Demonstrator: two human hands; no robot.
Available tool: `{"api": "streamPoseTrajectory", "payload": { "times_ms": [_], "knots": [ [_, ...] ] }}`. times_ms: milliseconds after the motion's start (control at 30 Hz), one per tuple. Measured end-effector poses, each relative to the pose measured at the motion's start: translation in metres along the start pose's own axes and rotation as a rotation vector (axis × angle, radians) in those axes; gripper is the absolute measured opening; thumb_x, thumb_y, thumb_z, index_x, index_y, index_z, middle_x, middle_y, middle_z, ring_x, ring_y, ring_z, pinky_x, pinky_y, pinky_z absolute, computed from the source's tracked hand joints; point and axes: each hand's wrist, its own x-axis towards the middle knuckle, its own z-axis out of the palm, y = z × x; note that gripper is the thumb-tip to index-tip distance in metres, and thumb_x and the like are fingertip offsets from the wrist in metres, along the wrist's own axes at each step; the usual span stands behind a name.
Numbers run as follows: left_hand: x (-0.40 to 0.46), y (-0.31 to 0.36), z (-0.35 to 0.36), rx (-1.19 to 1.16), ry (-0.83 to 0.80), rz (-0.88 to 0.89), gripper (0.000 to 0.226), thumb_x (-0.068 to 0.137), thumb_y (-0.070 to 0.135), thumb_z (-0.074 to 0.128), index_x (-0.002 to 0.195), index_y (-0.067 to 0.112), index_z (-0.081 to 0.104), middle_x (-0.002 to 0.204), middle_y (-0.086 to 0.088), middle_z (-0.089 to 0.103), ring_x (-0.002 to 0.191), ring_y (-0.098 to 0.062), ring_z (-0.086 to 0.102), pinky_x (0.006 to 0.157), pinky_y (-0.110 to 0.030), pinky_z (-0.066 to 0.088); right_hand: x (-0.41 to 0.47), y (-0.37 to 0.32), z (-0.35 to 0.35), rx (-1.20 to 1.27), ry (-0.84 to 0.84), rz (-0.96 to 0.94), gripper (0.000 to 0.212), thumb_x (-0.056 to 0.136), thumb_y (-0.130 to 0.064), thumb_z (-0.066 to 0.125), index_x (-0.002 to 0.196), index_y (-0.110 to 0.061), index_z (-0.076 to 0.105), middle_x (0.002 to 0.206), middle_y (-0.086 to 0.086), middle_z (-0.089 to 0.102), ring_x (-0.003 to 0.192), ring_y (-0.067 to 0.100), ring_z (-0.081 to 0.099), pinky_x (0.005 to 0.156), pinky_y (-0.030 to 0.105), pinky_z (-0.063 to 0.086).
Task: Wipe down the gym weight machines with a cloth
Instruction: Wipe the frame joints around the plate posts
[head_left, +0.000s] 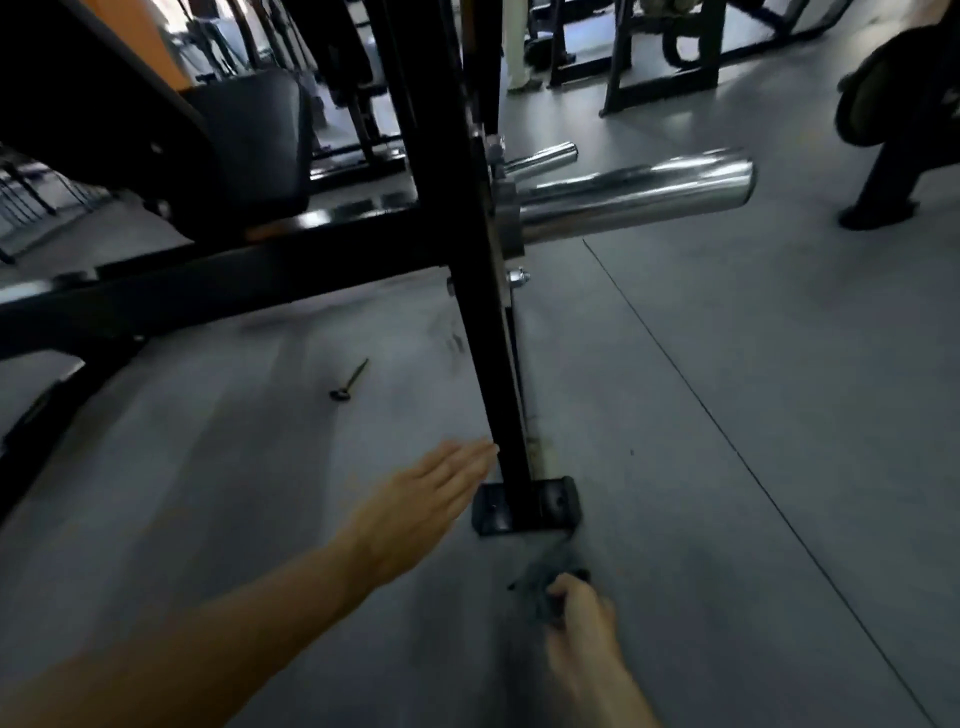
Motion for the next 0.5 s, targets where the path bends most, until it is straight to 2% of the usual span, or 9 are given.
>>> {"api": "streamPoseTrajectory", "payload": {
  "times_ms": [67, 133, 200, 267, 300, 333, 367, 433, 500],
  "knots": [
    [0.018, 0.014, 0.008, 0.001, 0.025, 0.037, 0.068, 0.104, 0.022, 0.019, 0.153, -0.008, -0.019, 0.157, -0.027, -0.031, 0.145, -0.044, -0.028, 0.119, -0.052, -0.017, 0.020, 0.010, -0.010, -0.153, 0.064, -0.167, 0.017, 0.094, 0.014, 0.048, 0.108, 0.007, 0.054, 0.076, 0.014, 0.052, 0.064, 0.028, 0.050, 0.045, 0.025, 0.042],
    [0.041, 0.021, 0.019, 0.057, 0.066, 0.032, 0.077, 0.106, 0.022, 0.031, 0.151, -0.008, -0.023, 0.155, -0.028, -0.034, 0.143, -0.046, -0.032, 0.116, -0.054, -0.020, 0.041, 0.005, -0.008, -0.299, 0.064, -0.434, 0.023, 0.097, 0.012, 0.049, 0.119, 0.009, 0.056, 0.096, 0.008, 0.057, 0.087, 0.030, 0.058, 0.061, 0.011, 0.045],
    [0.061, 0.017, 0.021, 0.147, 0.083, 0.044, 0.078, 0.106, 0.020, 0.035, 0.153, -0.006, -0.022, 0.158, -0.027, -0.031, 0.143, -0.048, -0.031, 0.114, -0.057, -0.022, 0.064, -0.004, 0.003, -0.503, -0.033, -0.638, 0.031, 0.100, 0.008, 0.049, 0.128, -0.003, 0.055, 0.114, 0.001, 0.059, 0.106, 0.018, 0.059, 0.079, 0.007, 0.045],
    [0.078, 0.007, 0.027, 0.235, 0.113, 0.091, 0.077, 0.106, 0.022, 0.035, 0.156, -0.002, -0.018, 0.165, -0.023, -0.018, 0.148, -0.046, -0.022, 0.112, -0.059, -0.023, 0.095, -0.004, 0.016, -0.819, -0.160, -0.784, 0.049, 0.101, 0.000, 0.049, 0.149, -0.004, 0.041, 0.145, 0.009, 0.050, 0.129, 0.007, 0.047, 0.105, 0.013, 0.039],
    [0.085, 0.002, 0.033, 0.262, 0.166, 0.118, 0.074, 0.105, 0.022, 0.036, 0.157, 0.000, -0.012, 0.167, -0.022, -0.009, 0.150, -0.045, -0.016, 0.113, -0.060, -0.024, 0.111, 0.000, 0.017, -1.037, -0.177, -0.832, 0.063, 0.100, -0.003, 0.050, 0.158, -0.004, 0.025, 0.159, 0.011, 0.034, 0.142, 0.010, 0.034, 0.116, 0.020, 0.029],
    [0.094, 0.000, 0.044, 0.281, 0.248, 0.146, 0.069, 0.104, 0.019, 0.035, 0.159, 0.003, -0.002, 0.166, -0.020, 0.003, 0.152, -0.044, -0.008, 0.115, -0.060, -0.022, 0.127, 0.004, 0.018, -1.252, -0.176, -0.877, 0.075, 0.099, -0.006, 0.052, 0.161, -0.005, 0.009, 0.166, 0.011, 0.021, 0.151, 0.017, 0.021, 0.121, 0.029, 0.019],
    [0.099, -0.003, 0.054, 0.282, 0.343, 0.164, 0.060, 0.103, 0.014, 0.033, 0.159, 0.007, 0.012, 0.163, -0.018, 0.018, 0.153, -0.042, 0.004, 0.120, -0.059, -0.015, 0.134, 0.004, 0.019, -1.360, -0.174, -0.886, 0.083, 0.098, -0.009, 0.054, 0.161, -0.005, 0.000, 0.168, 0.010, 0.013, 0.154, 0.022, 0.015, 0.123, 0.033, 0.014],
    [0.109, -0.006, 0.070, 0.235, 0.505, 0.178, 0.052, 0.102, -0.002, 0.024, 0.149, 0.014, 0.041, 0.151, -0.008, 0.046, 0.149, -0.034, 0.031, 0.125, -0.051, 0.007, 0.148, 0.005, 0.020, -1.415, -0.209, -0.903, 0.090, 0.095, -0.012, 0.059, 0.160, -0.003, -0.004, 0.167, 0.012, 0.014, 0.153, 0.025, 0.016, 0.124, 0.034, 0.014],
    [0.114, -0.008, 0.077, 0.218, 0.587, 0.175, 0.058, 0.102, -0.010, 0.017, 0.138, 0.017, 0.053, 0.140, -0.003, 0.058, 0.142, -0.029, 0.044, 0.123, -0.044, 0.018, 0.161, -0.008, 0.030, -1.392, -0.232, -0.952, 0.091, 0.092, -0.013, 0.062, 0.160, -0.001, 0.001, 0.164, 0.017, 0.023, 0.150, 0.028, 0.024, 0.123, 0.034, 0.018]
  ]
}}
